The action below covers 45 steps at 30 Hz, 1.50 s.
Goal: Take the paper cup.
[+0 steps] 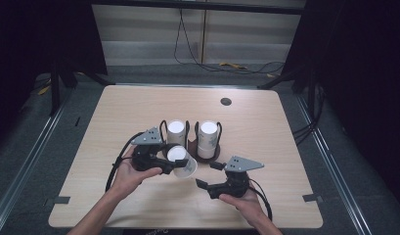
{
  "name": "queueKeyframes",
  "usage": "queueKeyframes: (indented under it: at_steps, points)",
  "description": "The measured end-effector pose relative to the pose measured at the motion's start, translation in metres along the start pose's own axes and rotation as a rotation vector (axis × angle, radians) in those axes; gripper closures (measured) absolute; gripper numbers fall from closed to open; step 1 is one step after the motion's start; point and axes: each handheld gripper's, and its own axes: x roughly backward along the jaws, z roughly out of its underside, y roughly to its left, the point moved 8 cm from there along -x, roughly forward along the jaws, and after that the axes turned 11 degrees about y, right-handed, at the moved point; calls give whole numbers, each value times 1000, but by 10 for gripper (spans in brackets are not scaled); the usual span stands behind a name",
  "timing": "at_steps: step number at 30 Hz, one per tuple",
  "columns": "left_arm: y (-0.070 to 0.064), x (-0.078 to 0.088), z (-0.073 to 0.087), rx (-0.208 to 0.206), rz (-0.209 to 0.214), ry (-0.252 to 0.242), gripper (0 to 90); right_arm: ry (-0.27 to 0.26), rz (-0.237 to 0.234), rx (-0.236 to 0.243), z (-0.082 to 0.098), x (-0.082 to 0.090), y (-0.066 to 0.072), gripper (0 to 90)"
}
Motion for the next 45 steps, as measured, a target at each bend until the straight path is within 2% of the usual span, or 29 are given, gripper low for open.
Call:
queueKeyframes:
  at_steps: [5,13,19,27,37,41,45]
  points:
    - [-7,-3,-1,7,37,-17,355,6,-19,1,4,-4,4,160]
    - [-12,-4,-3,7,48,-42,355,-30,-26,4,-1,-3,4,139]
    - [-18,-7,-5,22,90,-60,355,-49,-44,15,-3,-1,6,140]
    - [-20,-10,-10,11,97,-53,355,-68,-61,19,-6,-3,8,140]
    - [-27,-12,-12,19,115,-55,354,-91,-67,17,-9,-6,10,136]
    - [-30,-13,-14,18,124,-57,355,-116,-70,22,-11,-3,10,137]
    - [-34,-14,-15,26,144,-57,355,-128,-82,26,-12,-3,12,137]
